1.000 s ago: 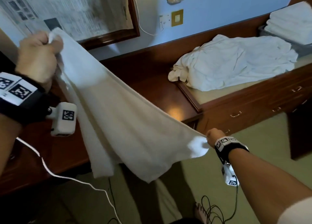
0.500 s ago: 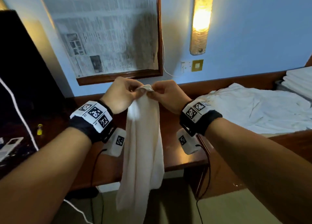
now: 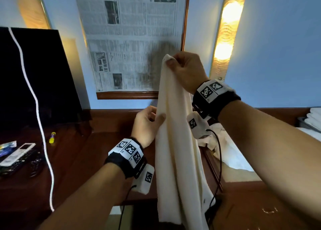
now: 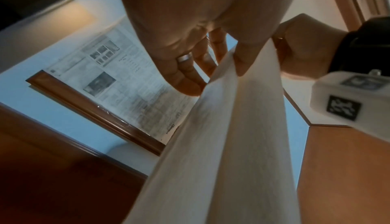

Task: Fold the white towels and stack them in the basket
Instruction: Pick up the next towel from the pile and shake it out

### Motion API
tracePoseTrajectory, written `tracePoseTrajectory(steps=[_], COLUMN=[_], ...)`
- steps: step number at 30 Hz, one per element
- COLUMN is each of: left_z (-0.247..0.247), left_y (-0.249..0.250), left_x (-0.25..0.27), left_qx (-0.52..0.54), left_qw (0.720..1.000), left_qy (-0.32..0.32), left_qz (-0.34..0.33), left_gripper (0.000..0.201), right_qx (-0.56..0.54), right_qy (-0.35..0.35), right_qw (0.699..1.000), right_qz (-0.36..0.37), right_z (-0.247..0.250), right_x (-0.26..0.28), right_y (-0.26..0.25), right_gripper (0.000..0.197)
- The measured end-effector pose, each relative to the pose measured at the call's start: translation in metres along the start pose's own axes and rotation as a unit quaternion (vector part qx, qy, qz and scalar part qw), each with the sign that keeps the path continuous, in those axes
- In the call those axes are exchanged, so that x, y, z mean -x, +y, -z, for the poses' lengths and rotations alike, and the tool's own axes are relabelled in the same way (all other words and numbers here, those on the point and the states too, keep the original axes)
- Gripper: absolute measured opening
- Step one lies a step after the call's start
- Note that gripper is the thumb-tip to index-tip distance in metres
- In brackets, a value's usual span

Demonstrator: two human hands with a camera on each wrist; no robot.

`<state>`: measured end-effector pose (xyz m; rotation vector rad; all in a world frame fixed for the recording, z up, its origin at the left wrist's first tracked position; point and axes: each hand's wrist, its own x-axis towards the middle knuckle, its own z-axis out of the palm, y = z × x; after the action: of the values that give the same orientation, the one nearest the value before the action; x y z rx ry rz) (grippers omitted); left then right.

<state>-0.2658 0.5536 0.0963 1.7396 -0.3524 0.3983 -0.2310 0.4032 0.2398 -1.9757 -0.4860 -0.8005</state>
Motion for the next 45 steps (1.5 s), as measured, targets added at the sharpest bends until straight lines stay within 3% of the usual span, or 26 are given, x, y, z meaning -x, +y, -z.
tracePoseTrajectory(steps=[5, 8, 11, 13, 16, 19, 22, 24, 27, 30, 34, 38, 41, 45], left_z=[-0.020, -0.025, -0.020, -0.012, 0.004, 0.016, 0.025, 0.029, 0.032, 0.039, 0.063, 0.099, 0.114, 0.119], left_y=[-0.002, -0.008, -0.027, -0.038, -0.044, -0.043, -0.035, -0.019, 0.015, 0.041, 0.035, -0.020, -0.042, -0.036], left_x=[0.012, 0.012, 0.015, 0.014, 0.006, 0.001, -0.009, -0.019, -0.031, -0.032, -0.016, 0.016, 0.043, 0.054], left_qx=[0.039, 0.055, 0.002, -0.025, -0.050, -0.072, -0.106, -0.144, -0.188, -0.180, -0.126, -0.127, -0.110, -0.036], left_qw=[0.997, 0.985, 0.972, 0.980, 0.996, 0.995, 0.994, 0.989, 0.979, 0.977, 0.988, 0.991, 0.993, 0.999], left_qy=[-0.053, -0.148, -0.223, -0.185, -0.063, -0.062, -0.032, -0.015, -0.039, -0.064, -0.026, -0.032, -0.047, 0.000], left_qz=[0.032, 0.063, 0.079, 0.063, 0.045, 0.044, 0.026, -0.012, -0.071, -0.100, -0.087, -0.012, 0.019, 0.025], left_gripper=[0.025, 0.032, 0.039, 0.036, 0.056, 0.063, 0.037, 0.038, 0.039, 0.019, 0.017, 0.039, 0.018, 0.022], right_qx=[0.028, 0.060, 0.069, 0.079, 0.113, 0.152, 0.166, 0.172, 0.177, 0.183, 0.199, 0.157, 0.151, 0.119], right_qy=[0.052, 0.065, 0.087, 0.094, 0.111, 0.109, 0.045, -0.061, -0.243, -0.306, -0.229, -0.150, -0.116, -0.090], right_qw=[0.998, 0.996, 0.994, 0.992, 0.986, 0.979, 0.983, 0.982, 0.953, 0.934, 0.953, 0.976, 0.982, 0.989], right_qz=[0.006, 0.007, -0.007, -0.026, -0.053, -0.077, -0.066, -0.056, -0.039, -0.014, 0.018, 0.018, 0.018, -0.002], right_z=[0.026, 0.040, 0.056, 0.065, 0.077, 0.080, 0.072, 0.059, 0.023, -0.016, -0.029, -0.030, -0.034, -0.044], right_x=[-0.017, -0.020, -0.021, -0.018, -0.010, -0.002, 0.014, 0.031, 0.061, 0.085, 0.087, 0.070, 0.060, 0.057], right_y=[-0.002, -0.001, 0.006, 0.013, 0.020, 0.021, 0.012, 0.001, -0.006, 0.002, 0.001, -0.007, -0.015, -0.019], right_gripper=[0.033, 0.028, 0.025, 0.021, 0.019, 0.021, 0.016, 0.009, 0.016, 0.018, 0.014, 0.014, 0.015, 0.011])
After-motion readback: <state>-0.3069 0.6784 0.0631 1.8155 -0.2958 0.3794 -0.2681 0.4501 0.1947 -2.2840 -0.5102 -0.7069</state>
